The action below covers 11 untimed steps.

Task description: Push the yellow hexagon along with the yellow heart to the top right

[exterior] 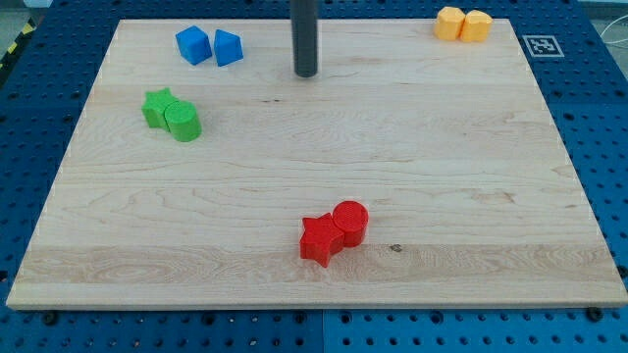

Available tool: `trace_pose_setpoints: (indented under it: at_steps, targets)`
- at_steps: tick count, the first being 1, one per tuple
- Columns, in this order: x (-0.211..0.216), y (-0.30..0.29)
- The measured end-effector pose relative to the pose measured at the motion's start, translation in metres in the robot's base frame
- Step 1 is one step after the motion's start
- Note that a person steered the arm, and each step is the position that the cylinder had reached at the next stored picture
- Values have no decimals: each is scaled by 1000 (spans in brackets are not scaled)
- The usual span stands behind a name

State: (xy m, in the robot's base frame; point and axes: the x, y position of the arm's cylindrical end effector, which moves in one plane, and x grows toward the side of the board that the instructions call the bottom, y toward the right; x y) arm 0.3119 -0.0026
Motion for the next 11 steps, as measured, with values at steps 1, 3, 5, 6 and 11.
trace_pose_setpoints:
  at_steps: [1, 3, 5, 6, 11]
  targets:
    - [39, 6]
    - [17, 17]
    - [-82, 64]
    - [-120, 116]
    - [-121, 278]
